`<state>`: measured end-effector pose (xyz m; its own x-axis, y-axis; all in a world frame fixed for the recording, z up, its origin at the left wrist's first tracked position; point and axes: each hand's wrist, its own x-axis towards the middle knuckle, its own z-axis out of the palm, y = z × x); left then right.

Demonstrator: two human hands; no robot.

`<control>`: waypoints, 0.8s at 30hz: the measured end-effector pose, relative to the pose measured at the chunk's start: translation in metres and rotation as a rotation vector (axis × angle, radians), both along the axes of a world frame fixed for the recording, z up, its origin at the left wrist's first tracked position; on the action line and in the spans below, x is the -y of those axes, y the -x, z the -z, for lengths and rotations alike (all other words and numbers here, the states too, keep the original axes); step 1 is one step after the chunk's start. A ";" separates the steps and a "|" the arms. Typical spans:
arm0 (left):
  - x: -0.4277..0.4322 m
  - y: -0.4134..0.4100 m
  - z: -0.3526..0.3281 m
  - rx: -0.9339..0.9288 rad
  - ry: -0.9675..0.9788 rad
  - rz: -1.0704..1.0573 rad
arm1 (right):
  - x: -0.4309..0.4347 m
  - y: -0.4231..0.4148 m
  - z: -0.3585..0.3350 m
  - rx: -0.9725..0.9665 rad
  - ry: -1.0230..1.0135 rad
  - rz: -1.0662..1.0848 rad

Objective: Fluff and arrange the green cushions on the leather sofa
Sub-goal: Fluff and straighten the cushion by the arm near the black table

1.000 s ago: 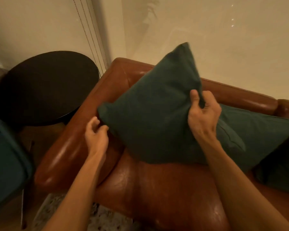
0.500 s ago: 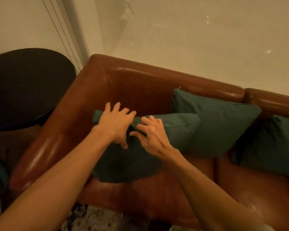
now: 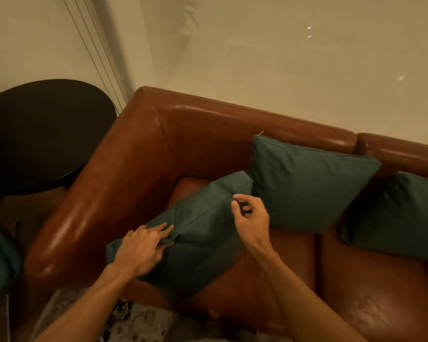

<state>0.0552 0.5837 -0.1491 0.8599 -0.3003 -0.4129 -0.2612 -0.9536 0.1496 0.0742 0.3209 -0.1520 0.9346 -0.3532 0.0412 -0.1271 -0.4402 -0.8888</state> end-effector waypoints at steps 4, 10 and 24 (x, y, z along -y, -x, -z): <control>-0.004 0.007 0.003 0.202 0.173 -0.062 | 0.027 -0.026 -0.001 -0.380 -0.320 0.136; -0.002 0.009 -0.014 0.515 0.304 -0.029 | 0.015 -0.072 -0.018 -0.451 -0.474 -0.007; 0.000 -0.027 -0.036 -0.015 0.838 -0.452 | -0.089 -0.003 -0.069 0.197 -0.122 -0.151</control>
<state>0.0820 0.5833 -0.1127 0.9634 -0.1440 -0.2261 0.1135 -0.5448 0.8308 0.0769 0.4099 -0.0832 0.9554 -0.2236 0.1930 0.1123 -0.3294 -0.9375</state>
